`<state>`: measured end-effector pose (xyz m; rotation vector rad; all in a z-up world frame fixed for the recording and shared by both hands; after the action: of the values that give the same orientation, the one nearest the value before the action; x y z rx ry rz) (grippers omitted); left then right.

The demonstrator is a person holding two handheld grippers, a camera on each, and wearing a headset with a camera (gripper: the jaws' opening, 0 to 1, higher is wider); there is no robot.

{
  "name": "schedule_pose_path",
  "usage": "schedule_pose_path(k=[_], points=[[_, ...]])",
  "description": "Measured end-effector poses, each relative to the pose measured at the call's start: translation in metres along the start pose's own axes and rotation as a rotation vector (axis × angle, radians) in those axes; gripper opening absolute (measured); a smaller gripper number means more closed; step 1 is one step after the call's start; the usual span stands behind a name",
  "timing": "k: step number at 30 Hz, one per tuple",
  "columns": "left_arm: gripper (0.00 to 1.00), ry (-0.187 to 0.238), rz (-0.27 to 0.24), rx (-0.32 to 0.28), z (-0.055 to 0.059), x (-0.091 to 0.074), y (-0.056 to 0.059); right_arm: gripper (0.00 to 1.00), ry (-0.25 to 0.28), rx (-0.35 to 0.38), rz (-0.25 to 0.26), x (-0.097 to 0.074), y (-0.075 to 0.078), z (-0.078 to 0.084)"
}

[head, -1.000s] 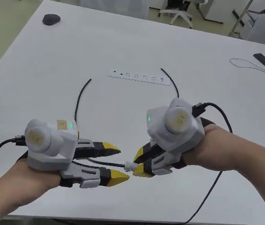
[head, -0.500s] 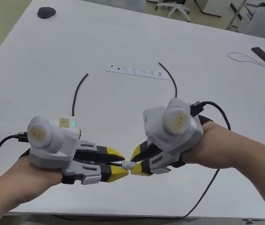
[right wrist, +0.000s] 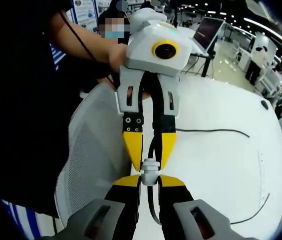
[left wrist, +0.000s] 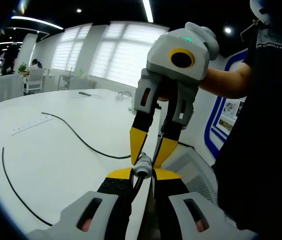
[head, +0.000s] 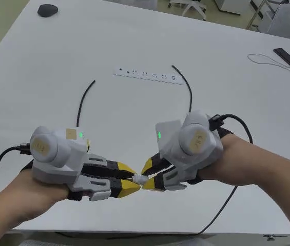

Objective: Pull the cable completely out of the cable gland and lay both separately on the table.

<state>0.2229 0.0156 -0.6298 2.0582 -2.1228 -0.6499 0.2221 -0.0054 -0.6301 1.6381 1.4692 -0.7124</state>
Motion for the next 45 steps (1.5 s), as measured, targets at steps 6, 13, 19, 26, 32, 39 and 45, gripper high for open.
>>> schedule_pose_path(k=[6,13,19,26,32,39,45], points=[[0.15,0.005,-0.008,-0.004,-0.002,-0.002,-0.002,0.09,0.036,0.014,0.022,-0.001,0.002,-0.002],[0.14,-0.007,-0.001,0.023,-0.004,-0.003,0.000,0.14,0.077,0.124,0.021,-0.005,0.006,0.000],[0.14,-0.002,-0.005,0.076,-0.009,-0.006,0.004,0.18,0.269,0.438,-0.113,-0.020,0.010,-0.007],[0.14,0.011,-0.003,0.141,-0.018,-0.009,0.008,0.19,0.388,0.678,-0.222,-0.030,0.019,-0.005],[0.14,0.006,0.006,0.180,-0.024,-0.009,0.010,0.17,0.423,0.730,-0.289,-0.031,0.018,-0.008],[0.14,0.000,0.017,0.182,-0.026,-0.007,0.011,0.10,0.419,0.723,-0.339,-0.030,0.009,-0.013],[0.14,-0.005,0.020,0.165,-0.024,-0.005,0.010,0.09,0.421,0.686,-0.317,-0.028,0.006,-0.013]])
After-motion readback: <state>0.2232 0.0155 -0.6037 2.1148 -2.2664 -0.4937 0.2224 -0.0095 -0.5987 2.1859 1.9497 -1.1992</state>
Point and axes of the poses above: the centre of the closed fingertips' face, and the gripper's own axes: x roughly forward along the fingers, y roughly to its right, z roughly out of its underside, the point moved 2 cm from there along -x, roughly backward along the fingers, and after that the axes turned 14 degrees about z, right-handed, at the moved point
